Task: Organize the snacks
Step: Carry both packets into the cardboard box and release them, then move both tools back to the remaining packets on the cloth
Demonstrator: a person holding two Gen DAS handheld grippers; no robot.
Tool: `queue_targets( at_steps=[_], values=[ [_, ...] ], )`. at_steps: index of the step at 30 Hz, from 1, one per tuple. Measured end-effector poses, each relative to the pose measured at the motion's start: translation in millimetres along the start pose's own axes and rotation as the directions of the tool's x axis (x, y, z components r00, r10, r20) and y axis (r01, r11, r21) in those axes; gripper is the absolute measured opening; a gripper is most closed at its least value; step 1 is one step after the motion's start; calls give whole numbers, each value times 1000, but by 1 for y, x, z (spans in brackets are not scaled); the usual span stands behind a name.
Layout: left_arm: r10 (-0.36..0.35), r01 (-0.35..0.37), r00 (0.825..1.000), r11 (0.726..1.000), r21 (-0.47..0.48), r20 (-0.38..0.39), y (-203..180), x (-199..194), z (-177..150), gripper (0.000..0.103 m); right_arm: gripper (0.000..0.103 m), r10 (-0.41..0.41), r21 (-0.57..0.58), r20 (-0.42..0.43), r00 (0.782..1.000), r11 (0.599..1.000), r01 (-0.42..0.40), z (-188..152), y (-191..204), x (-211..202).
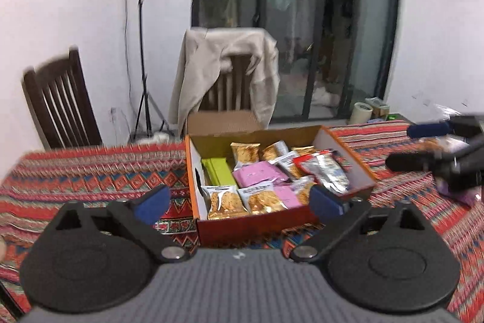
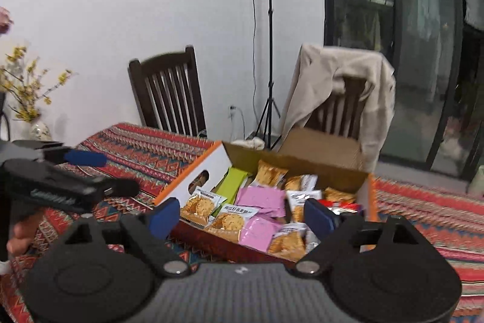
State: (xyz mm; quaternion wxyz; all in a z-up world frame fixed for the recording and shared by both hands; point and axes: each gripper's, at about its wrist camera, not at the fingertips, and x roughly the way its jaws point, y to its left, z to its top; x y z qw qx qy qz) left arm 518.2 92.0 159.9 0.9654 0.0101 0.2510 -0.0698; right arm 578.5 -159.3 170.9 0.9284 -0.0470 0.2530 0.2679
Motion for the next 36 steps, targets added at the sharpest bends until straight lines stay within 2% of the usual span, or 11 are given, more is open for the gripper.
queue_targets(
  at_steps=[3,6,9,12,17,20,22,24,26,30,36],
  values=[
    [-9,7,999,999,45,48,-12,-48,-25,103,98,-13,-8,56,998,1000,14,-12,0,-51],
    [23,-25,999,998,49,49,-20,-81,-54,103,99,-18,-11,89,996,1000,19,-37,1,-93],
    [48,-53,995,997,52,85,-27,-119,-92,103,101,-24,-14,108,994,1000,26,-72,7,-130],
    [64,-67,992,998,18,108,-30,-151,-126,103,103,-34,-25,104,994,999,37,-111,20,-159],
    [78,-73,995,995,-75,64,-40,-186,-182,103,103,-76,-19,69,995,997,77,-169,45,-189],
    [76,-68,995,989,-129,60,-40,-203,-204,103,103,-84,9,41,996,996,84,-200,59,-200],
    [73,-65,996,989,-131,59,-42,-213,-213,103,103,-65,60,16,998,996,64,-217,65,-203],
    [106,-100,993,990,-104,58,-43,-220,-216,103,103,-52,74,-7,999,996,52,-230,71,-203],
    [135,-129,988,988,-83,72,-44,-223,-214,103,103,-72,61,-21,997,996,73,-236,78,-202],
    [129,-122,988,989,-86,80,-43,-228,-218,103,103,-79,44,-23,997,996,80,-242,89,-204],
    [113,-108,992,990,-90,58,-42,-214,-221,103,103,-68,69,-30,997,995,70,-244,90,-196]
  ],
)
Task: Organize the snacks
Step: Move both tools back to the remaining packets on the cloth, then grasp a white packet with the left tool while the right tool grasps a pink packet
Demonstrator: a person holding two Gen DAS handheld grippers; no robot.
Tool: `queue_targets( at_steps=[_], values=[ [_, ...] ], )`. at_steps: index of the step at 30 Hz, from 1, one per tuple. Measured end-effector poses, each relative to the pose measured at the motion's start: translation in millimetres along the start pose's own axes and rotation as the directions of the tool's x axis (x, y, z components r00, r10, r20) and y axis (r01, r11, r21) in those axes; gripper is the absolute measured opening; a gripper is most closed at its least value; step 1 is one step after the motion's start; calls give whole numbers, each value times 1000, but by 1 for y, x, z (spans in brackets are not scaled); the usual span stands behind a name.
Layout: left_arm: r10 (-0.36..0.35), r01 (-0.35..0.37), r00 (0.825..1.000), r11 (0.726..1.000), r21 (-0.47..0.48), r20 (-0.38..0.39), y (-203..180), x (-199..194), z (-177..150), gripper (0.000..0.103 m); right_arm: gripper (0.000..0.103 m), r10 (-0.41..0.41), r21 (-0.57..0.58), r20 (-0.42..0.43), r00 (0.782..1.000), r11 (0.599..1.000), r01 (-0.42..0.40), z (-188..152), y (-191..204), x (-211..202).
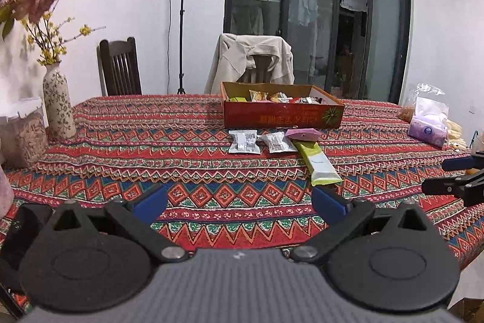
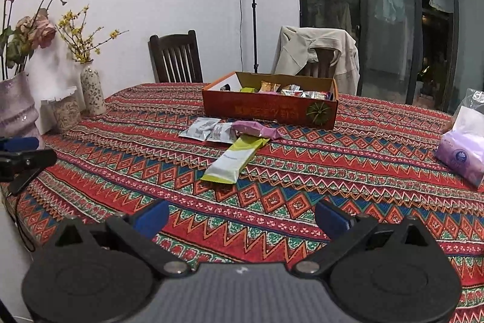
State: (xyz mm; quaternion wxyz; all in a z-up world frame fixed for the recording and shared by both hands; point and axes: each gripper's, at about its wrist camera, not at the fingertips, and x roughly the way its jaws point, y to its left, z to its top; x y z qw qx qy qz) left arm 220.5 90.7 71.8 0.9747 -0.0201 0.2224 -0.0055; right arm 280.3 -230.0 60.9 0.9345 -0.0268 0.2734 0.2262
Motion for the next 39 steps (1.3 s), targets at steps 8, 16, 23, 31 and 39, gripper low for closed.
queue_targets(
  at_steps=[8,16,23,31,39],
  values=[
    [-16,18,998,1000,25,-55,-1,63,19,103,103,30,48,-6,1000,998,-30,14,-14,34],
    [-70,81,990,993,87,-122,-3,177,54,93,101,71,37,14,997,997,-72,64,-39,116],
    [-58,82,974,991,103,-219,-5,279,64,74,92,137,-8,-68,988,990,-138,100,-55,210],
    [-105,112,967,994,15,-230,5,326,62,53,93,272,206,-97,957,947,-248,116,-53,273],
    [-85,88,976,996,9,-202,12,320,60,41,79,122,184,-108,987,978,-101,127,-41,314]
  ],
)
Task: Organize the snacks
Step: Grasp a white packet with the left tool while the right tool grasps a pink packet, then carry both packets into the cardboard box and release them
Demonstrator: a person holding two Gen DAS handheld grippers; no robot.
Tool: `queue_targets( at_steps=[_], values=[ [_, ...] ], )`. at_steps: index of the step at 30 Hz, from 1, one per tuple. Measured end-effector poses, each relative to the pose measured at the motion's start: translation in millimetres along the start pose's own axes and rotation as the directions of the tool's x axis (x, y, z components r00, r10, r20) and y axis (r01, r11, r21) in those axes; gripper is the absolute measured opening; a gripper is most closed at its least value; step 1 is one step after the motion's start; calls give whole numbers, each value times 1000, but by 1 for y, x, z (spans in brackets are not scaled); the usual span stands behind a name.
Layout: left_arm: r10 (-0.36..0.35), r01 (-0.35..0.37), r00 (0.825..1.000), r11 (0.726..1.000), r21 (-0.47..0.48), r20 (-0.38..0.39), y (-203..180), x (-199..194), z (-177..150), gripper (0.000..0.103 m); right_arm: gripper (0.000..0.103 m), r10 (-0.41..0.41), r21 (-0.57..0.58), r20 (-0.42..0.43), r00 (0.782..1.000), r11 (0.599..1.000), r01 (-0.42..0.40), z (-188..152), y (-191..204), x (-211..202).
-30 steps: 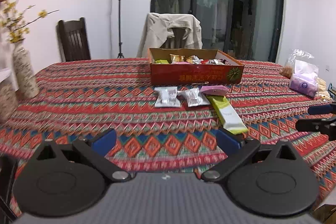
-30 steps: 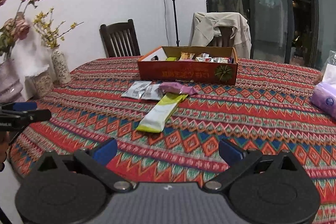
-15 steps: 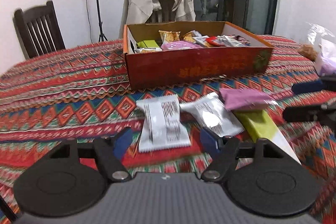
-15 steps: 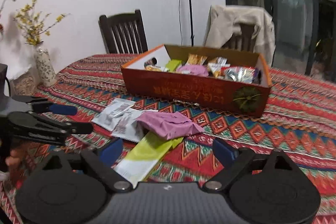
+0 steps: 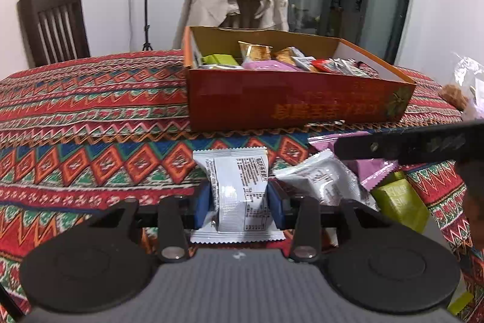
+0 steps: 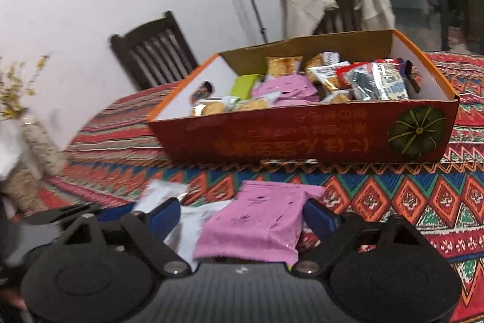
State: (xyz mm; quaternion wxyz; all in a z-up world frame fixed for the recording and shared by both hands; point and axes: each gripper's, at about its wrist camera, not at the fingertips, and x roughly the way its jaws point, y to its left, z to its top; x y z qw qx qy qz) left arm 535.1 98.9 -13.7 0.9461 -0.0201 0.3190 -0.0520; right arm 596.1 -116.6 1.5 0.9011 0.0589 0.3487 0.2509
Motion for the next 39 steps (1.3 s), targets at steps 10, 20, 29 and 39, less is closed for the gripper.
queue_targets(
  at_steps=[10,20,29,39],
  values=[
    [13,-13,1000,999,-32,-15,6,-5,1,41,67,-199,-116,-3,980,973,197,-1,-14,15],
    [44,-41,998,997,-64,51,-10,-80,-13,41,61,-160,-79,74,984,983,166,-9,-23,-46],
    [68,-46,988,987,-155,142,-40,-202,-75,41,61,-153,-63,200,968,984,168,-80,-30,-195],
    [32,-18,988,995,-94,151,-76,-230,-82,41,61,-128,-33,199,972,990,137,-134,-29,-251]
  ],
)
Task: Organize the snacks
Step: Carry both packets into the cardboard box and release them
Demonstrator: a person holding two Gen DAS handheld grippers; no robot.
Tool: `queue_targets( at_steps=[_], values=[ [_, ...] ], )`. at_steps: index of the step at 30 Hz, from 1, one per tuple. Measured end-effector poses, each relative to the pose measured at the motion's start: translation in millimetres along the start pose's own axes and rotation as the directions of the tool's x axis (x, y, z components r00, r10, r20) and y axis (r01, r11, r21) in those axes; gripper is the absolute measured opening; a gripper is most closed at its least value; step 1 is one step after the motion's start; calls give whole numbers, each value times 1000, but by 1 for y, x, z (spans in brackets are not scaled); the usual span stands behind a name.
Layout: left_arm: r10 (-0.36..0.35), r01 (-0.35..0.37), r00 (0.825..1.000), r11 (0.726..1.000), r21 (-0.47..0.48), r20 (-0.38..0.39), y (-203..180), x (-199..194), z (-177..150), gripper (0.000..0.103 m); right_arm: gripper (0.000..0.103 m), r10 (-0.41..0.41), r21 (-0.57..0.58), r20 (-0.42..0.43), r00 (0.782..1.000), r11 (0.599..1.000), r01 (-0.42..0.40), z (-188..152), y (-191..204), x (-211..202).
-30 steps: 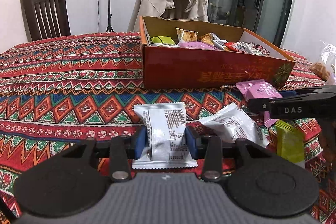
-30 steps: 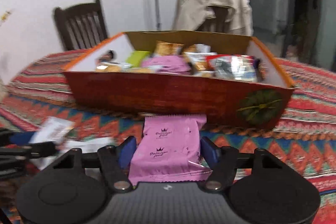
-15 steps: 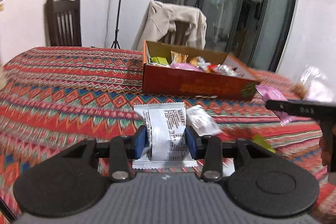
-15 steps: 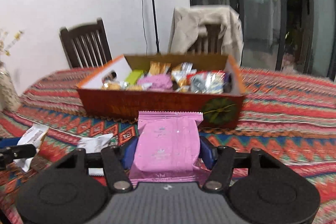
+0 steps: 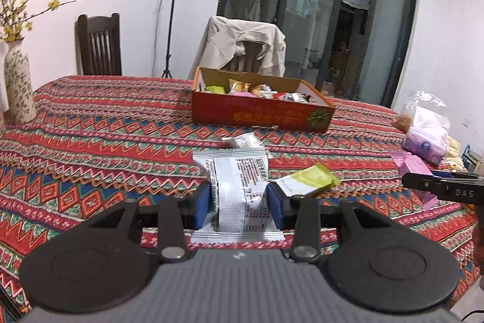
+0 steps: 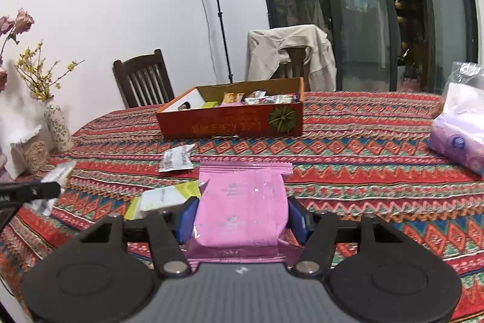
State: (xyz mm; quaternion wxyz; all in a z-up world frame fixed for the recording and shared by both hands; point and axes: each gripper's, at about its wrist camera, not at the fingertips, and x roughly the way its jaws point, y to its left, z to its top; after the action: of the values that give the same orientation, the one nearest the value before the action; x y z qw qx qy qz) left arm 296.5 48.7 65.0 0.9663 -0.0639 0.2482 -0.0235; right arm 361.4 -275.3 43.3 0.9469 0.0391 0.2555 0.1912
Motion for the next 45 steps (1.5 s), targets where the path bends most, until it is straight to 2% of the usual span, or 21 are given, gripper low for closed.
queue_targets(
  at_steps=[5,8,11,14,19,20,23,26,31,33,35,36,38,40,42,45],
  values=[
    [-21,21,1000,1000,9,-1,-4,15,11,41,61,23,20,12,1000,1000,-23,3,-8,0],
    [-30,30,999,999,36,12,-4,34,32,41,61,40,15,16,999,999,-41,13,-8,10],
    [-47,46,998,997,56,34,0,67,72,41,61,73,-13,36,997,997,-73,41,-9,29],
    [-69,67,997,995,68,30,6,111,118,41,61,89,-44,56,994,995,-86,85,-15,61],
    [-35,37,999,996,84,-19,14,208,187,41,61,145,16,17,989,989,-145,167,-42,145],
    [-34,38,999,995,96,-40,15,230,198,41,61,146,25,5,989,989,-146,179,-47,162],
    [36,-28,997,992,119,-65,18,295,216,41,61,118,63,-65,991,992,-114,218,-59,236],
    [77,-58,992,982,180,-101,20,352,220,41,61,77,105,-155,985,993,-61,239,-69,308],
    [78,-51,979,989,140,-191,38,414,223,41,61,-48,53,-297,954,996,67,245,-72,405],
    [97,-70,974,988,138,-204,43,429,222,42,61,-91,21,-336,937,994,104,242,-71,430],
    [115,-84,968,986,143,-222,48,439,221,43,61,-143,-45,-334,932,990,136,242,-65,444],
    [120,-89,962,987,133,-247,51,443,220,50,61,-160,-65,-344,925,987,146,243,-62,449],
    [86,-62,958,993,96,-273,56,447,223,59,62,-152,-72,-361,920,988,135,246,-60,457],
    [64,-41,961,995,90,-268,58,445,226,62,64,-156,-82,-369,916,987,135,247,-58,461],
    [84,-59,964,993,103,-253,59,440,231,63,70,-160,-72,-358,920,987,144,251,-58,457],
    [77,-56,969,994,94,-235,65,421,240,64,76,-141,-57,-318,937,990,130,263,-58,442]
  ],
)
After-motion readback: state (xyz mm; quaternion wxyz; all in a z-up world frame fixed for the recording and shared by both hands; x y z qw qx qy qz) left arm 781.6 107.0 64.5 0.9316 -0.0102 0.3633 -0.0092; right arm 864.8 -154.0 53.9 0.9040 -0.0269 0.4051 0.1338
